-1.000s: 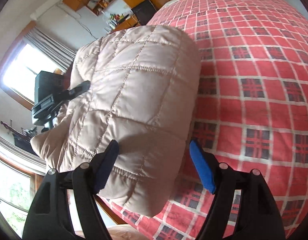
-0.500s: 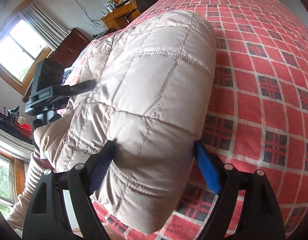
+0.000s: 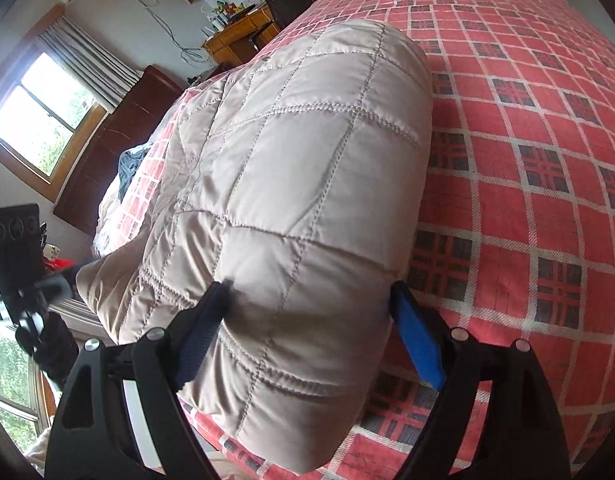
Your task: Fold large clothes
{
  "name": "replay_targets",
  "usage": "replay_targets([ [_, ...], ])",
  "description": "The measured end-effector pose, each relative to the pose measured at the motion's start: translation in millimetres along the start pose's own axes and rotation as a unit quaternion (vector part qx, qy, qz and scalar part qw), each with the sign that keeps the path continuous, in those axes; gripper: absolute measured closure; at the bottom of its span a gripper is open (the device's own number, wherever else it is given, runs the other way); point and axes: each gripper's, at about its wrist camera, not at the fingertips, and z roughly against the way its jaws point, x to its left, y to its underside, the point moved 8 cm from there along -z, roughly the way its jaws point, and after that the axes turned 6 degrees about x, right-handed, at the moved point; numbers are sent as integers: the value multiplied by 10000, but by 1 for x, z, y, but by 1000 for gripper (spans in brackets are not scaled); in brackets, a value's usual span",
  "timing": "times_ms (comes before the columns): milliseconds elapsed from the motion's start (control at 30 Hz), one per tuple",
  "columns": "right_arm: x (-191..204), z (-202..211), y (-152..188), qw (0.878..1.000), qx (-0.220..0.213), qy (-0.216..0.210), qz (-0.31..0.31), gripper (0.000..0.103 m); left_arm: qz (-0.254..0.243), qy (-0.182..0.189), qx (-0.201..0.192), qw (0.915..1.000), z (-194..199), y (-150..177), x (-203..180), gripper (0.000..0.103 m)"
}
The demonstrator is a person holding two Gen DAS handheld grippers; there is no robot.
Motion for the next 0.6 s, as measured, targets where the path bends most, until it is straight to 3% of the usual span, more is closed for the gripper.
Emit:
replay_targets([
  [100, -2, -1, -2, 10000, -4, -17, -48, 20, 131, -60, 156, 9998, -20, 3, 6, 55],
  [133, -2, 0, -2, 10000, -4, 5, -64, 21, 151, -22, 112, 9998, -21, 2, 8, 63],
  [167, -2, 2, -3, 10000, -12, 8, -83, 21, 170, -23, 36, 9998, -20, -1, 9, 79],
  [200, -2, 5, -3, 9999, -30, -48, -105, 21, 123, 17, -67, 9999, -19, -2, 9, 83],
  [367, 0, 15, 0, 9990, -78, -417, -154, 21, -226, 319, -777, 9962, 9, 4, 6, 91],
  [600, 7, -4, 7, 9998, 110, -120, 87, 21, 677, 459, -409, 9958, -33, 32, 85, 91],
])
